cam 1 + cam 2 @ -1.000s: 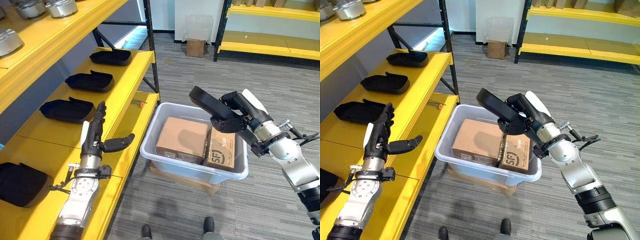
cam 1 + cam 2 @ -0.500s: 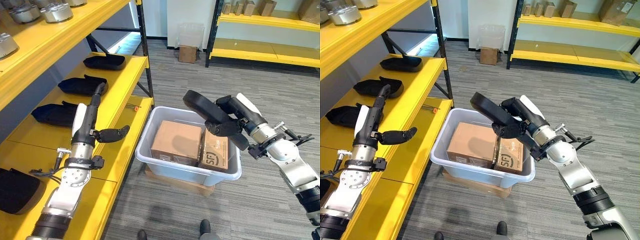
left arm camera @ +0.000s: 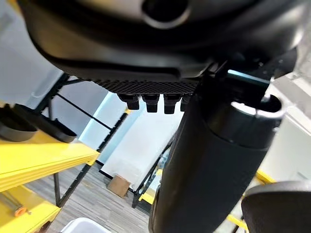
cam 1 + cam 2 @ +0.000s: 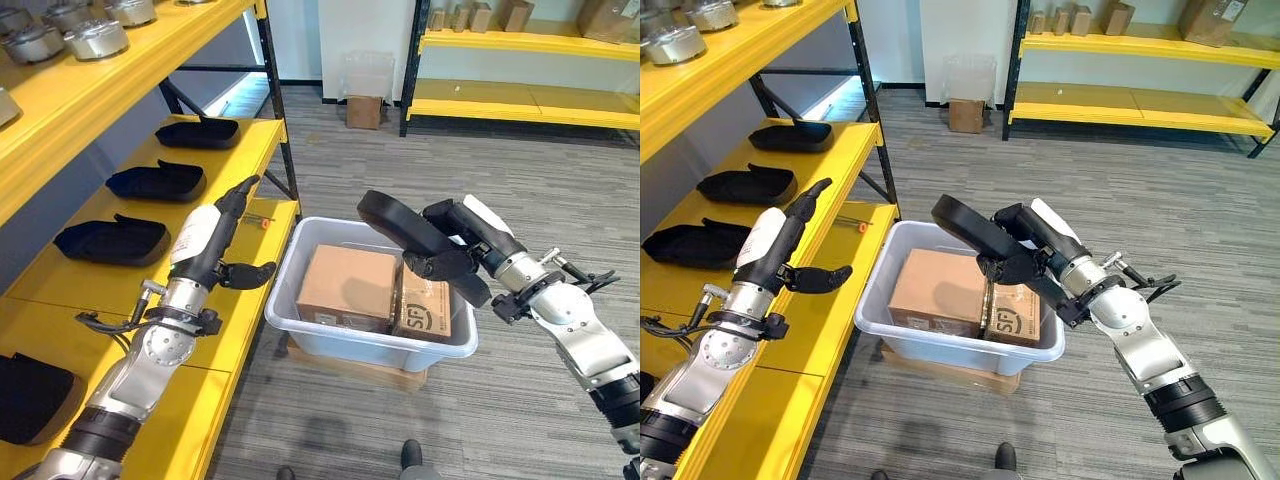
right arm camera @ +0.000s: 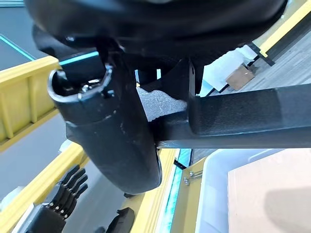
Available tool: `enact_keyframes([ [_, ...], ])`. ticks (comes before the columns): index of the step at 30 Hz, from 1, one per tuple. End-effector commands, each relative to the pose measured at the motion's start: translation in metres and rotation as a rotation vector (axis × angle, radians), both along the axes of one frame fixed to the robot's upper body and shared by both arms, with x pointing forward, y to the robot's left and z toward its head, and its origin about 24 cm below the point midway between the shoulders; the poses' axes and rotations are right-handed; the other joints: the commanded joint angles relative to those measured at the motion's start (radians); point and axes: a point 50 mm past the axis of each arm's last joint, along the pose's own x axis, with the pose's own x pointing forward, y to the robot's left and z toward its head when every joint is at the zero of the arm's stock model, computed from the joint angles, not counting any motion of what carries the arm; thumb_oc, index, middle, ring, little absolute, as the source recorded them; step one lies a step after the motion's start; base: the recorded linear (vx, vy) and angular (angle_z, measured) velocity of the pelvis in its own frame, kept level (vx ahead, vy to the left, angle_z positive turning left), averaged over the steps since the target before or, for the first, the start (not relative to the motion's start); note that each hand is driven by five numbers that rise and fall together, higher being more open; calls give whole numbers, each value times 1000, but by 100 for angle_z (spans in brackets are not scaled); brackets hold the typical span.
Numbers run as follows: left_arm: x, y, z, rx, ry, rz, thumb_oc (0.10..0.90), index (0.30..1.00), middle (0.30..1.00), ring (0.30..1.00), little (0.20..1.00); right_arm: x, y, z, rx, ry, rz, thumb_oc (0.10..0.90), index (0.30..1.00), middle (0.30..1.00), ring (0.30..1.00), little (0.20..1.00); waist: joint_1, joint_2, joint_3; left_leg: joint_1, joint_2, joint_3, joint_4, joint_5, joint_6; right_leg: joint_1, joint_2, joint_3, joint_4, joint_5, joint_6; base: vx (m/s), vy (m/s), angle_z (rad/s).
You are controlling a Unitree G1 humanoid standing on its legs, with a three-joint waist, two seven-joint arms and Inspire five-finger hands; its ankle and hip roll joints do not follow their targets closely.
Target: Move parts from the plastic box to the shelf.
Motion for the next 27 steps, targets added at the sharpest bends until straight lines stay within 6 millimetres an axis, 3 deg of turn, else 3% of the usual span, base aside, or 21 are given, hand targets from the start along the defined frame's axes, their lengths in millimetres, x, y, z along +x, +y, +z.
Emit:
enact_keyframes([
  [1,14,-11,43,167,-202,-91,900,1000,1000,1000,1000,-7,34,57,81,-265,217,400,300,300,300,300,5,-14,-155,63,56,4,-8,-70,-34,-24,-65,55,82,-74,77,0,0,0],
  [8,16,-15,44,233,-226,-99,900,1000,1000,1000,1000,-10,42,56,109,-251,264,400,300,300,300,300,-3,-20,-156,69,56,13,-8,-75,-33,-27,-63,64,78,-71,80,2,9,-5],
  [27,23,-24,37,173,-244,-87,900,1000,1000,1000,1000,-10,65,57,141,-259,350,400,300,300,300,300,-12,-30,-154,73,59,26,-8,-76,-33,-33,-52,84,71,-73,73,3,-1,-3],
])
